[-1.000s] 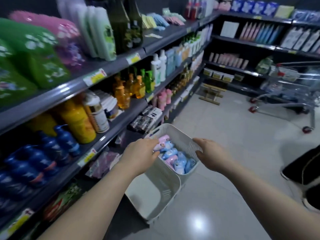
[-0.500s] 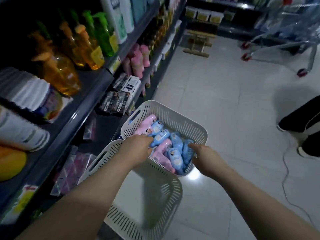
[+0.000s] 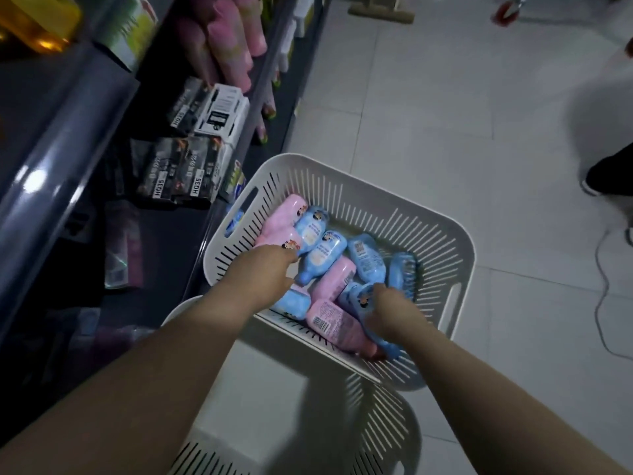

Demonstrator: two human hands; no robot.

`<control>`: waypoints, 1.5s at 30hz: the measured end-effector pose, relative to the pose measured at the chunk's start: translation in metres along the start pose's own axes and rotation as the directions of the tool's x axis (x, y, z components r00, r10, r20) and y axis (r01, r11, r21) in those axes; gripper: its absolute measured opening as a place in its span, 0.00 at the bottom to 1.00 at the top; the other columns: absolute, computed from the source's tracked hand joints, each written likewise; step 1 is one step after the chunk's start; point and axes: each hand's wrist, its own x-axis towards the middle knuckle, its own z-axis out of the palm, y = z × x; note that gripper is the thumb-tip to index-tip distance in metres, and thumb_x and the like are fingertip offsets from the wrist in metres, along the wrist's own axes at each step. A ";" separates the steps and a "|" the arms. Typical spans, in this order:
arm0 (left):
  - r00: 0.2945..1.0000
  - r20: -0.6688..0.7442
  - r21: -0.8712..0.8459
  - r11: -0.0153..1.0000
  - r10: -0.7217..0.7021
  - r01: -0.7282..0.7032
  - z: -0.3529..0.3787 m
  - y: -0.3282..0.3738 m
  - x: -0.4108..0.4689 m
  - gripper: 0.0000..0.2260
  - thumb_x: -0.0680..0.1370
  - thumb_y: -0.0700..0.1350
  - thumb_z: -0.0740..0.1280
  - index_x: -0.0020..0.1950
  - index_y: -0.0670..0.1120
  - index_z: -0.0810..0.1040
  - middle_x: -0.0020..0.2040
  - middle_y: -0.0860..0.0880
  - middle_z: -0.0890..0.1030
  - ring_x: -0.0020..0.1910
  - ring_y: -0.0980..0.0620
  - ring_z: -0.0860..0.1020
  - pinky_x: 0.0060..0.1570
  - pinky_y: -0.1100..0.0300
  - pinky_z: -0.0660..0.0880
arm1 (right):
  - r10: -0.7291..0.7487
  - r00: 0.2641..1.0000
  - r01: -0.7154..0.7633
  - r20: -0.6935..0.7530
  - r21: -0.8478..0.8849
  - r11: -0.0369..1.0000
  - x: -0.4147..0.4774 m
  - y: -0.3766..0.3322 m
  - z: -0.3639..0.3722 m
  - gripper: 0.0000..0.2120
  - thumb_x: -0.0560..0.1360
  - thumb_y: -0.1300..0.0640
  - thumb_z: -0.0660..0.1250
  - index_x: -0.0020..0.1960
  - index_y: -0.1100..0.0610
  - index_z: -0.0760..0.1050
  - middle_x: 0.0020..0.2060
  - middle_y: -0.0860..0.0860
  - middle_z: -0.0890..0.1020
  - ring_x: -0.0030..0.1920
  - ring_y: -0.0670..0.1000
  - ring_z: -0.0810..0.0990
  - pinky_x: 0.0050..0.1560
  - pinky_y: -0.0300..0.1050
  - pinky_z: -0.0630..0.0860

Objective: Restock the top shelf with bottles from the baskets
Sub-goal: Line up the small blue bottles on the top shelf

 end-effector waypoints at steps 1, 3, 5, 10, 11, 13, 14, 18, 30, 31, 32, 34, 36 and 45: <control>1.000 -0.004 -0.014 1.000 -0.006 0.006 0.004 -0.002 0.004 0.17 0.77 0.49 0.65 0.66 0.52 0.74 0.56 0.50 0.80 0.55 0.47 0.77 0.49 0.57 0.74 | 0.025 1.000 -0.025 0.007 0.010 1.000 0.007 0.000 0.005 0.23 0.75 0.51 0.64 0.64 0.62 0.65 0.61 0.61 0.75 0.59 0.61 0.77 0.57 0.50 0.74; 1.000 0.006 -0.033 0.999 -0.017 0.018 0.009 -0.006 0.011 0.18 0.75 0.49 0.66 0.65 0.53 0.75 0.54 0.51 0.81 0.53 0.49 0.78 0.46 0.59 0.73 | 0.070 0.997 -0.070 0.020 0.014 0.997 0.018 0.000 0.010 0.24 0.75 0.53 0.65 0.66 0.63 0.63 0.63 0.62 0.72 0.61 0.61 0.75 0.58 0.51 0.73; 0.998 0.054 -0.069 0.996 -0.045 0.049 0.014 -0.011 0.016 0.20 0.72 0.50 0.67 0.64 0.54 0.76 0.52 0.52 0.81 0.51 0.50 0.79 0.43 0.61 0.72 | 0.087 0.995 -0.088 0.048 0.009 0.996 0.025 -0.001 0.011 0.26 0.76 0.54 0.65 0.67 0.65 0.61 0.64 0.62 0.69 0.63 0.60 0.74 0.60 0.50 0.72; 0.968 0.248 0.040 0.999 -0.046 0.038 0.025 -0.020 0.028 0.23 0.74 0.42 0.66 0.70 0.49 0.71 0.65 0.50 0.76 0.62 0.50 0.75 0.54 0.62 0.69 | 0.013 0.997 -0.013 0.074 0.000 1.000 0.029 -0.007 -0.009 0.29 0.72 0.53 0.66 0.68 0.64 0.61 0.64 0.60 0.62 0.63 0.60 0.70 0.60 0.49 0.71; 0.951 0.308 0.056 0.998 -0.036 0.020 0.027 -0.018 0.031 0.23 0.75 0.42 0.65 0.70 0.47 0.71 0.65 0.49 0.76 0.63 0.49 0.74 0.56 0.61 0.70 | -0.005 0.998 0.004 0.069 0.010 1.000 0.025 -0.009 -0.017 0.29 0.72 0.51 0.66 0.67 0.63 0.61 0.63 0.60 0.63 0.62 0.60 0.72 0.58 0.49 0.71; 0.898 0.435 0.103 0.994 -0.067 0.025 0.033 -0.015 0.036 0.23 0.73 0.47 0.66 0.68 0.45 0.73 0.63 0.47 0.76 0.61 0.48 0.75 0.58 0.59 0.71 | -0.042 0.998 0.041 0.051 0.020 0.999 0.021 -0.010 -0.033 0.30 0.72 0.48 0.68 0.66 0.62 0.61 0.62 0.59 0.68 0.61 0.59 0.73 0.57 0.48 0.71; 0.864 0.493 0.104 0.993 -0.103 0.059 0.036 -0.013 0.039 0.25 0.70 0.51 0.64 0.66 0.45 0.74 0.60 0.48 0.77 0.59 0.47 0.75 0.56 0.59 0.71 | -0.059 0.997 0.059 0.050 0.008 0.998 0.019 -0.011 -0.040 0.31 0.71 0.47 0.69 0.66 0.62 0.61 0.60 0.59 0.72 0.60 0.59 0.74 0.56 0.48 0.72; 0.794 0.595 0.122 0.990 -0.127 0.067 0.041 -0.009 0.047 0.25 0.64 0.54 0.60 0.60 0.49 0.75 0.54 0.49 0.74 0.57 0.48 0.74 0.55 0.61 0.68 | -0.071 0.995 0.073 0.067 -0.024 0.997 0.020 -0.012 -0.055 0.33 0.70 0.46 0.71 0.66 0.59 0.63 0.57 0.55 0.77 0.57 0.57 0.77 0.53 0.47 0.73; 0.975 0.147 -0.085 0.980 -0.165 0.179 -0.024 0.013 0.001 0.17 0.70 0.58 0.70 0.50 0.48 0.75 0.41 0.52 0.73 0.40 0.50 0.73 0.37 0.59 0.66 | -0.147 0.989 0.147 0.005 0.076 0.986 -0.012 -0.018 -0.089 0.33 0.68 0.47 0.73 0.66 0.59 0.65 0.58 0.56 0.77 0.54 0.56 0.77 0.50 0.45 0.75; 0.979 0.083 -0.127 0.972 -0.187 0.197 -0.034 0.015 -0.013 0.17 0.68 0.59 0.71 0.48 0.49 0.74 0.41 0.53 0.74 0.40 0.51 0.74 0.36 0.59 0.66 | -0.176 0.984 0.176 -0.012 0.082 0.981 -0.020 -0.022 -0.097 0.33 0.67 0.47 0.73 0.65 0.59 0.66 0.57 0.56 0.77 0.53 0.55 0.77 0.48 0.44 0.74; 0.975 0.021 -0.176 0.960 -0.220 0.220 -0.049 0.017 -0.031 0.18 0.66 0.59 0.73 0.47 0.50 0.73 0.41 0.53 0.75 0.40 0.51 0.75 0.36 0.59 0.68 | -0.214 0.976 0.216 -0.031 0.069 0.974 -0.031 -0.028 -0.107 0.32 0.66 0.47 0.73 0.64 0.59 0.67 0.57 0.56 0.77 0.51 0.55 0.77 0.47 0.43 0.73; 0.955 -0.070 -0.277 0.925 -0.289 0.260 -0.067 0.020 -0.063 0.20 0.62 0.59 0.75 0.46 0.51 0.75 0.42 0.53 0.79 0.41 0.52 0.77 0.38 0.58 0.73 | -0.288 0.956 0.291 -0.050 0.040 0.956 -0.051 -0.037 -0.125 0.30 0.66 0.47 0.73 0.62 0.59 0.68 0.55 0.56 0.79 0.48 0.54 0.76 0.44 0.41 0.69; 0.921 -0.147 -0.378 0.881 -0.361 0.285 -0.087 0.023 -0.103 0.21 0.59 0.59 0.75 0.47 0.52 0.78 0.42 0.54 0.81 0.41 0.54 0.79 0.42 0.57 0.77 | -0.391 0.919 0.391 -0.054 -0.013 0.920 -0.081 -0.050 -0.146 0.28 0.67 0.49 0.73 0.62 0.57 0.70 0.55 0.55 0.79 0.47 0.53 0.76 0.44 0.40 0.67; 0.704 -0.368 -0.457 0.778 -0.607 0.432 -0.155 0.051 -0.291 0.20 0.60 0.56 0.75 0.48 0.55 0.75 0.43 0.56 0.81 0.42 0.55 0.79 0.40 0.59 0.75 | -0.770 0.634 0.682 -0.075 -0.414 0.603 -0.247 -0.126 -0.201 0.25 0.63 0.48 0.75 0.52 0.54 0.66 0.43 0.51 0.75 0.43 0.56 0.76 0.40 0.45 0.71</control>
